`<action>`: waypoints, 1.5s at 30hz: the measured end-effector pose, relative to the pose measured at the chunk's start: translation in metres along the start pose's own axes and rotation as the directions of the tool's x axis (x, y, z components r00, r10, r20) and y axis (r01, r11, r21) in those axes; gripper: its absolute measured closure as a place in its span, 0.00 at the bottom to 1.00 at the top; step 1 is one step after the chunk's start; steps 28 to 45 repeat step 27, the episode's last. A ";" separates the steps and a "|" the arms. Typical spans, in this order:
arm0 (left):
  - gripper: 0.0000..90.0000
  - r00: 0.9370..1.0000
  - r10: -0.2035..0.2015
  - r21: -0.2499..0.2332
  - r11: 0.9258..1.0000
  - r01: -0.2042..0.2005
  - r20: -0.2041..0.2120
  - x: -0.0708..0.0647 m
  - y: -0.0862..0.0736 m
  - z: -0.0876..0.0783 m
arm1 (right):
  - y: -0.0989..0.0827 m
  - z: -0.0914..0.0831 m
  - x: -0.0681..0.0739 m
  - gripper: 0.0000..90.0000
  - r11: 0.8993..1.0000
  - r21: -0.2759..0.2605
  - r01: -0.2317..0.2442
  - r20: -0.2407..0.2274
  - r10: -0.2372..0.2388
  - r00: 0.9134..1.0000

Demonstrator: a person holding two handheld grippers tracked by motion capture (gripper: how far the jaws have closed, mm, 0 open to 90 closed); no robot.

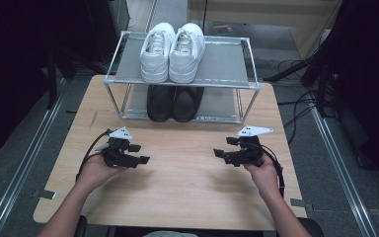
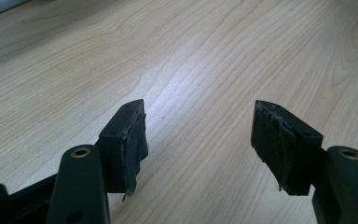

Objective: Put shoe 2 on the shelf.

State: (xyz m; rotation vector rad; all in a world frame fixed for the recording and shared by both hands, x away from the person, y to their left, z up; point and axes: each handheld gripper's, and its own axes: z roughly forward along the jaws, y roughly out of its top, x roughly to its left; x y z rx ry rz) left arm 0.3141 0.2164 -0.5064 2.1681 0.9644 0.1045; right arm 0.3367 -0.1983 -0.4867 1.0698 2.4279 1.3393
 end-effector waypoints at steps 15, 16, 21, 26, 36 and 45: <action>0.39 1.000 -0.013 0.004 1.000 0.013 0.002 -0.001 0.000 0.000 | -0.002 0.000 -0.013 0.30 0.998 -0.004 -0.059 0.027 0.059 0.998; 0.39 1.000 -0.013 0.003 1.000 0.013 0.002 -0.001 0.001 0.000 | -0.002 0.000 -0.012 0.30 0.998 -0.003 -0.057 0.027 0.057 0.998; 0.37 1.000 -0.014 0.007 1.000 0.014 0.006 -0.002 0.001 0.002 | -0.002 0.002 -0.011 0.29 0.999 0.002 -0.037 0.026 0.037 0.999; 0.31 1.000 -0.016 0.025 1.000 0.015 0.021 -0.005 0.000 0.008 | -0.003 0.004 -0.009 0.29 1.000 0.016 -0.026 0.020 0.026 0.999; 0.29 1.000 -0.019 0.034 0.999 0.018 0.010 -0.007 0.000 0.011 | -0.003 0.006 -0.008 0.29 0.999 0.027 -0.023 0.014 0.023 1.000; 0.29 1.000 -0.019 0.034 0.999 0.018 0.010 -0.007 0.000 0.011 | -0.003 0.006 -0.008 0.29 0.999 0.027 -0.023 0.014 0.023 1.000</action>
